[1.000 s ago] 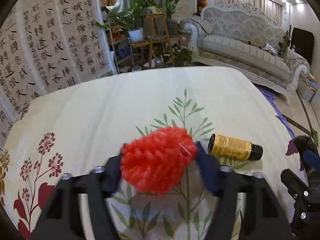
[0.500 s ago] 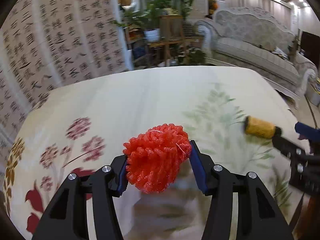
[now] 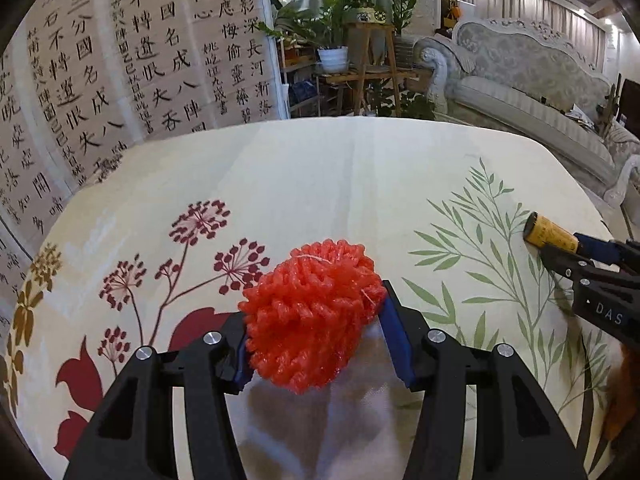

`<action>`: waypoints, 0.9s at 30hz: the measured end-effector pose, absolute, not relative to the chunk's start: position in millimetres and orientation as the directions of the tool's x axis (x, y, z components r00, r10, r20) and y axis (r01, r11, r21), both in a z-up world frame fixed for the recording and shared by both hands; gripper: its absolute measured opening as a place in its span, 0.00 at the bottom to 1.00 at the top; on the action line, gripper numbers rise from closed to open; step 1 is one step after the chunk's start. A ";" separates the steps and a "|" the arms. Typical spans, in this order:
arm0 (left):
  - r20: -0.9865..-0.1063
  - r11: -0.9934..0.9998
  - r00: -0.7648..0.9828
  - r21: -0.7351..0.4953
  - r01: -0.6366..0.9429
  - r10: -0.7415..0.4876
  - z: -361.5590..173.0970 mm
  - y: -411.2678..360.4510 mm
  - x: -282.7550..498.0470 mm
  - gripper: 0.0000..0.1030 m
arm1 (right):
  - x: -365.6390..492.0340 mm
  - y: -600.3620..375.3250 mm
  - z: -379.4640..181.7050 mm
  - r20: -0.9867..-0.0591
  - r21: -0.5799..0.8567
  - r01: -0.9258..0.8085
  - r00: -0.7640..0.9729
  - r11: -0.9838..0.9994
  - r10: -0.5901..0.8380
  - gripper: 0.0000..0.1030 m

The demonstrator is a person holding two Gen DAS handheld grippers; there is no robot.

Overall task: Collect trash
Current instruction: 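Grasp the orange mesh ball with the left gripper while the right gripper grasps the gold bottle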

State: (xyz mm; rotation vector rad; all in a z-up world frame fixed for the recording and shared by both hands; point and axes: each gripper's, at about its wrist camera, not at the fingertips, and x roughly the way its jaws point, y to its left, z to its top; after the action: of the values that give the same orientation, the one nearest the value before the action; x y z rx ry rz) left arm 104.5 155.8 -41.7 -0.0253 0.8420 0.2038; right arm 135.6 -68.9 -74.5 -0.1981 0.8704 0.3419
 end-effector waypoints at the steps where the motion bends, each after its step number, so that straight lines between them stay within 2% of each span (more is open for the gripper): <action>1: -0.750 0.981 0.642 0.047 -0.191 0.160 -42.8 157.7 105.9 0.52 | 133.5 -67.6 -74.2 -0.775 -0.032 -0.376 0.595 0.926 0.215 0.38; 3: -0.759 0.980 0.633 0.035 -0.194 0.152 -44.9 161.0 107.1 0.52 | 128.7 -64.9 -74.1 -0.773 -0.033 -0.382 0.596 0.923 0.219 0.28; 5: -0.765 0.980 0.627 0.029 -0.198 0.149 -46.0 162.3 107.6 0.52 | 123.5 -62.3 -74.6 -0.772 -0.033 -0.386 0.595 0.922 0.222 0.23; 14: -0.769 0.979 0.622 0.024 -0.204 0.149 -48.6 162.0 106.5 0.50 | 96.9 -64.4 -76.1 -0.771 -0.011 -0.388 0.590 0.922 0.239 0.23; 17: -0.769 0.978 0.622 0.024 -0.205 0.149 -48.6 162.5 106.4 0.49 | 96.9 -62.6 -76.4 -0.771 -0.013 -0.382 0.592 0.924 0.234 0.26; 20: -0.769 0.978 0.621 0.024 -0.206 0.150 -49.4 163.6 106.6 0.48 | 99.3 -56.7 -77.1 -0.773 -0.030 -0.379 0.596 0.925 0.219 0.41; 27: -0.769 0.978 0.621 0.029 -0.208 0.155 -49.0 163.8 105.3 0.47 | 109.2 -50.4 -77.4 -0.773 -0.031 -0.369 0.598 0.929 0.212 0.42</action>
State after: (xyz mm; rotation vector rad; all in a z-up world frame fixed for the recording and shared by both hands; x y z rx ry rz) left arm 105.3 163.8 -49.0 -0.0652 0.8771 0.2087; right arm 109.2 -50.4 -77.4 -0.1954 0.8674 0.3393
